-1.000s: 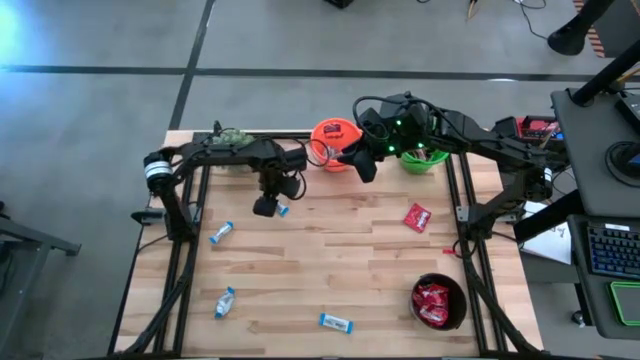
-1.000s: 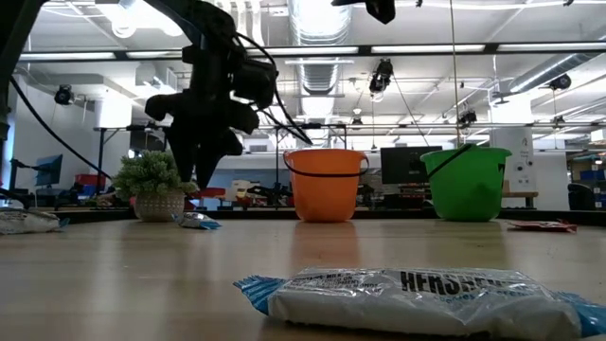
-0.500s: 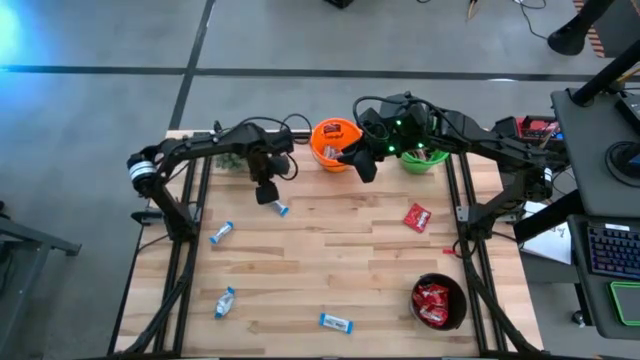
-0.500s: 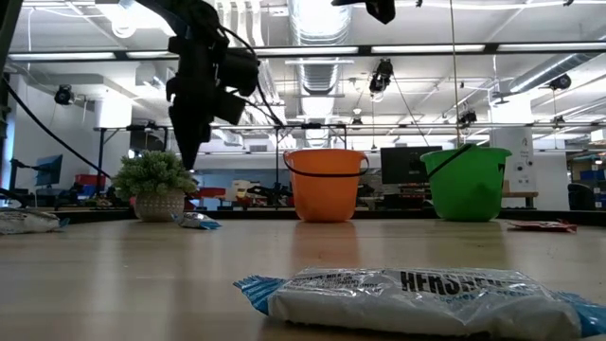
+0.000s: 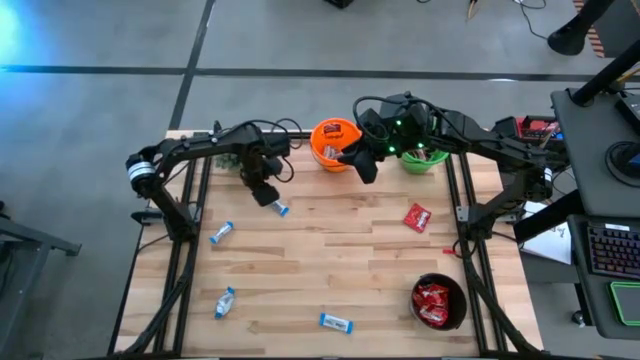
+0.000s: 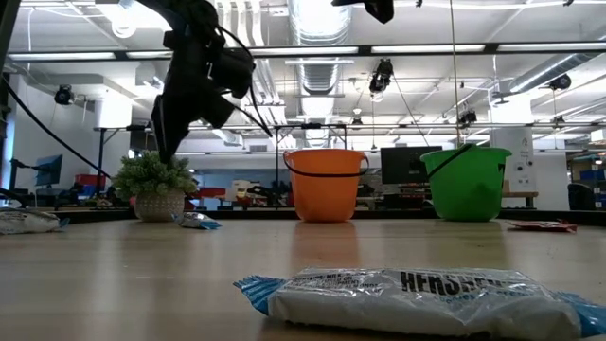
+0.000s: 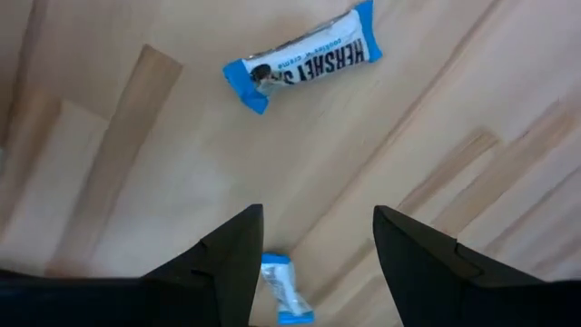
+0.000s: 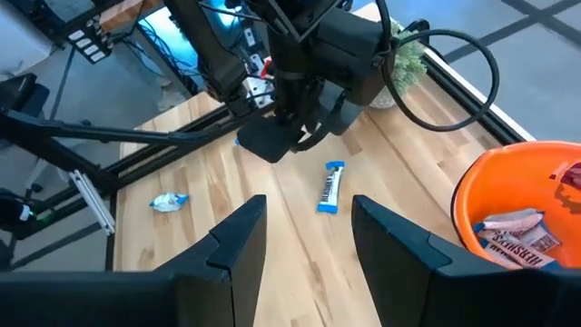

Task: Organize candy in baskets
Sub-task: Put the white chocolate into the orange bucket

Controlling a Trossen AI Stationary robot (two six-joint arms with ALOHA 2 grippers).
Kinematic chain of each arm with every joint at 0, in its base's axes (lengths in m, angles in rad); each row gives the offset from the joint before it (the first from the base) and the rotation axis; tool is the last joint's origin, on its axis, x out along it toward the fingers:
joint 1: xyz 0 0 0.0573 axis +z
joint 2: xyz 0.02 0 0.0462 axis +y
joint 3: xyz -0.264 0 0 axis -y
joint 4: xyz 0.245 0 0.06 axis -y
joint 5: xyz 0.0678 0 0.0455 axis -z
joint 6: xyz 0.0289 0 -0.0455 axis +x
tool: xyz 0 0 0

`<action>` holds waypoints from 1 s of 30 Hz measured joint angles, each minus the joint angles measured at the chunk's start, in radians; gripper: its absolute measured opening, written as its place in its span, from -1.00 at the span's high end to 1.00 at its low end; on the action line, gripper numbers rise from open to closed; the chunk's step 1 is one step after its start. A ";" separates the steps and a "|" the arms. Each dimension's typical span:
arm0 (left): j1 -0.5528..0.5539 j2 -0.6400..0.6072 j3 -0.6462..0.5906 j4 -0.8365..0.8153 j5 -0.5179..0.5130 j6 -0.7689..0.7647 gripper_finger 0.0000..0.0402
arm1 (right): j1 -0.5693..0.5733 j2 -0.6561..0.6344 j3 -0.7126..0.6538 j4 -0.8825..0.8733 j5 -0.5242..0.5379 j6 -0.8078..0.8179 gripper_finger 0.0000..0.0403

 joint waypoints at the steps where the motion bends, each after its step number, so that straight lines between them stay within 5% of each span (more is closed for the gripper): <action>1: 0.000 -0.001 0.000 0.000 0.011 -0.017 0.05 | 0.000 0.000 0.000 -0.001 0.000 -0.010 0.24; 11: 0.000 -0.001 0.000 0.012 0.047 -0.307 0.05 | 0.000 -0.005 0.000 -0.009 0.000 -0.047 0.24; 30: -0.002 0.004 -0.014 0.097 -0.053 -0.428 0.05 | 0.002 -0.014 0.000 -0.048 -0.005 0.069 0.24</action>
